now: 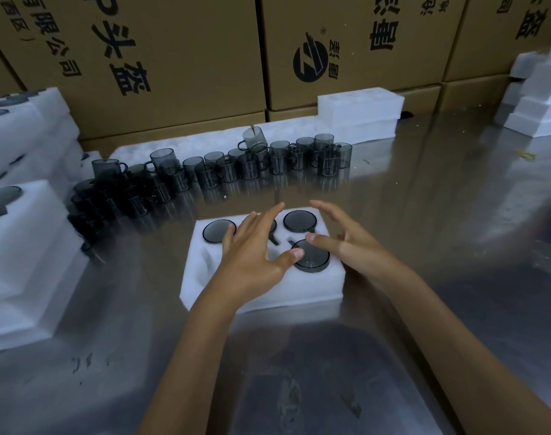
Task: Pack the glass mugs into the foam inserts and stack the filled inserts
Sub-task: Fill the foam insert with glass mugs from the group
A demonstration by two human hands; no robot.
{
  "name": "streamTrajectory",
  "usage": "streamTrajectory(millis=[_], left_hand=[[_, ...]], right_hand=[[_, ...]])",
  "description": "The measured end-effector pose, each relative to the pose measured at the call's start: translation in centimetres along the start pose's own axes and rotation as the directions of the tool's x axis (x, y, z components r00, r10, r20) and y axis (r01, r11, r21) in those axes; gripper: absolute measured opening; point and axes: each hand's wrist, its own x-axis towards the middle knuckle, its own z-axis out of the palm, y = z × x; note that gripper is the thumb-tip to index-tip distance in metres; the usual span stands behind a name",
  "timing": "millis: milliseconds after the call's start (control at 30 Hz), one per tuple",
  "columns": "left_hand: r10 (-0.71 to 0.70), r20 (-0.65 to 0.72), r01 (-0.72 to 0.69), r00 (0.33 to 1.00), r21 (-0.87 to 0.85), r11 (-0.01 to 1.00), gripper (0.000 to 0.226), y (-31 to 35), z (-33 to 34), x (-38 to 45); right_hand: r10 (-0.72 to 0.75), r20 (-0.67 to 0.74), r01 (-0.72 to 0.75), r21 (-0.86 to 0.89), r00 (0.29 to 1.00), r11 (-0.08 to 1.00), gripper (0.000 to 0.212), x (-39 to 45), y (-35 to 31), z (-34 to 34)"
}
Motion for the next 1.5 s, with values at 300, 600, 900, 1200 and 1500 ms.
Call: streamTrajectory(millis=[300,600,900,1200,1500], left_hand=[[0.105,-0.198,-0.106,0.975,0.002,0.994,0.059,0.4,0.5,1.3],[0.057,-0.124,-0.048,0.991,0.075,0.996,0.048,-1.2,0.6,6.7],[0.112,-0.124,-0.100,0.986,0.096,0.990,0.041,-2.6,1.1,8.4],[0.132,-0.111,-0.117,0.985,0.134,0.984,0.040,-2.9,1.3,9.0],[0.101,-0.081,-0.083,0.992,0.201,0.976,0.049,-2.1,1.1,8.0]], right_hand=[[-0.080,-0.169,0.113,0.199,0.982,0.973,0.045,1.8,-0.3,1.9],[0.041,-0.534,-0.094,-0.072,0.844,0.993,0.039,11.6,3.3,-0.6],[-0.062,-0.458,-0.258,-0.601,0.887,0.756,0.056,19.7,4.9,-3.8],[-0.104,-0.536,-0.198,-0.476,0.838,0.857,0.018,19.2,5.2,-3.9],[-0.002,-0.664,-0.113,-0.130,0.747,0.985,0.018,12.5,5.1,-2.5]])
